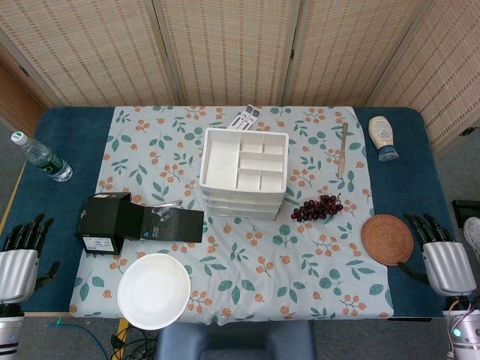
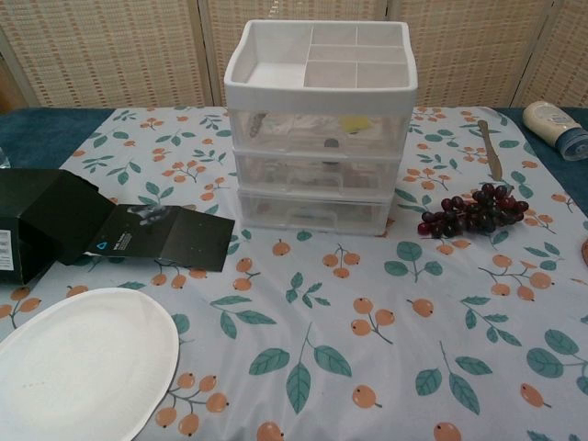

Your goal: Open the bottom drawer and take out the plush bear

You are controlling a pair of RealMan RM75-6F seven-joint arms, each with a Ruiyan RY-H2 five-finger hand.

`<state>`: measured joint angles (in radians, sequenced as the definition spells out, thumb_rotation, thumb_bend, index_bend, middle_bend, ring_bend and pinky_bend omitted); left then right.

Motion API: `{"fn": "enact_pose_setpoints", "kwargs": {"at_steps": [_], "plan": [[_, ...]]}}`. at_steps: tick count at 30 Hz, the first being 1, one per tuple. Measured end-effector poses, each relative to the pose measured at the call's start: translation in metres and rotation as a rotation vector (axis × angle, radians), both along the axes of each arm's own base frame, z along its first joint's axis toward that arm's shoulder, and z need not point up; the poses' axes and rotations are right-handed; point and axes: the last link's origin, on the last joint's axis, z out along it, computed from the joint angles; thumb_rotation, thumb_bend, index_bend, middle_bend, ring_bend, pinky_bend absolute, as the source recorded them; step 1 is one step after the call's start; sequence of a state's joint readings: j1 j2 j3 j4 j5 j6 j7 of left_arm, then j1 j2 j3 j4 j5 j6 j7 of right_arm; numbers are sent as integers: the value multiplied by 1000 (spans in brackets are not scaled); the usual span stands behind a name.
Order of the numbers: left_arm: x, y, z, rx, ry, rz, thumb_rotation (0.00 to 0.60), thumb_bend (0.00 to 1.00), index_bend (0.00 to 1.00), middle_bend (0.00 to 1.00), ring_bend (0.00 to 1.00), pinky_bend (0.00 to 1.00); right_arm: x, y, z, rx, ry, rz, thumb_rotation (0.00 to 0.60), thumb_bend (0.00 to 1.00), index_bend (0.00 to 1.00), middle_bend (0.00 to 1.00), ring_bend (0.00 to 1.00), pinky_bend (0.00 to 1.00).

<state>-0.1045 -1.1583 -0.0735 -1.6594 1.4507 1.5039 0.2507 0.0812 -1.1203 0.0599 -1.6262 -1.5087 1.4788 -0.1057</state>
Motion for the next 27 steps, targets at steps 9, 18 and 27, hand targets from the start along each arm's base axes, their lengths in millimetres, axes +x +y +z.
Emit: {"fn": "enact_pose_setpoints", "kwargs": {"at_steps": [9, 18, 27], "plan": [[0, -2, 1, 0, -3, -4, 600, 260, 93, 70, 119, 110, 3, 0, -4, 19, -7, 16, 600, 165, 85, 202, 156, 241], [5, -2, 3, 8, -9, -22, 600, 260, 93, 70, 119, 110, 14, -6, -11, 70, -55, 47, 600, 186, 84, 370, 268, 275], [6, -2, 4, 10, -10, -25, 600, 260, 95, 70, 119, 110, 44, -26, -40, 262, -222, 77, 600, 204, 84, 483, 518, 553]]}}
